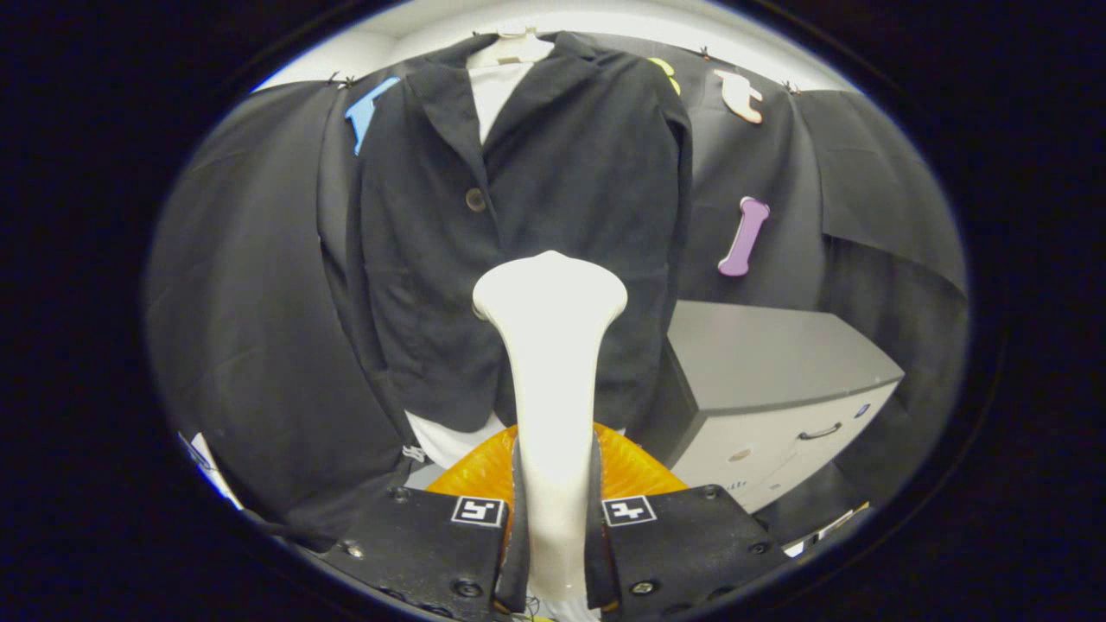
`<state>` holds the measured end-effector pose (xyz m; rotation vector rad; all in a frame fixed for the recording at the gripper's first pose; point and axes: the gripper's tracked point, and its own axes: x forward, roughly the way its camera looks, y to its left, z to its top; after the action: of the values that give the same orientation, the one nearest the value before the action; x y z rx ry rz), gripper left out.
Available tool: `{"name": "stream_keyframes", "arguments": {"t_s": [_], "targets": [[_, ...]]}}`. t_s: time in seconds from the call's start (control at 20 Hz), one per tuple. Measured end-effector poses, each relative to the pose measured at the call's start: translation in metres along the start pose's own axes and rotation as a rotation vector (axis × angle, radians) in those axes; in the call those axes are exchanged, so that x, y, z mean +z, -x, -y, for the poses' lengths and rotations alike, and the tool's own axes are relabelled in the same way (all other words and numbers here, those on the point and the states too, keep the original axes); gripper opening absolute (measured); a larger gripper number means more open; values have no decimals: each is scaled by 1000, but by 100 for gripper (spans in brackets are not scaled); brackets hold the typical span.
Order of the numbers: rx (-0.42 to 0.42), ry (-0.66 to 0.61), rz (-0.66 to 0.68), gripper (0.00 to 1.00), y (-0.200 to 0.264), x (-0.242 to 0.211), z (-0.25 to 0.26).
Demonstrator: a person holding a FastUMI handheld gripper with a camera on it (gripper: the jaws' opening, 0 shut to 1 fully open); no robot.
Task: Iron the clothes twice with a garment steamer, once on the left side and once on the right side.
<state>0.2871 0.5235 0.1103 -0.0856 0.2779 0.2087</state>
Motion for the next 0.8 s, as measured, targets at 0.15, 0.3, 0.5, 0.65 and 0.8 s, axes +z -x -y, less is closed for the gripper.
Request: {"name": "stream_keyframes", "arguments": {"t_s": [0.15,0.3,0.5,0.65,0.8], "targets": [[17,-13,48,28,16,39,-18],[32,-32,93,28,28,76,-38],[53,-39,154,28,40,127,-70],[63,-35,202,28,47,163,-94],[72,-35,237,28,47,196,-113]]}}
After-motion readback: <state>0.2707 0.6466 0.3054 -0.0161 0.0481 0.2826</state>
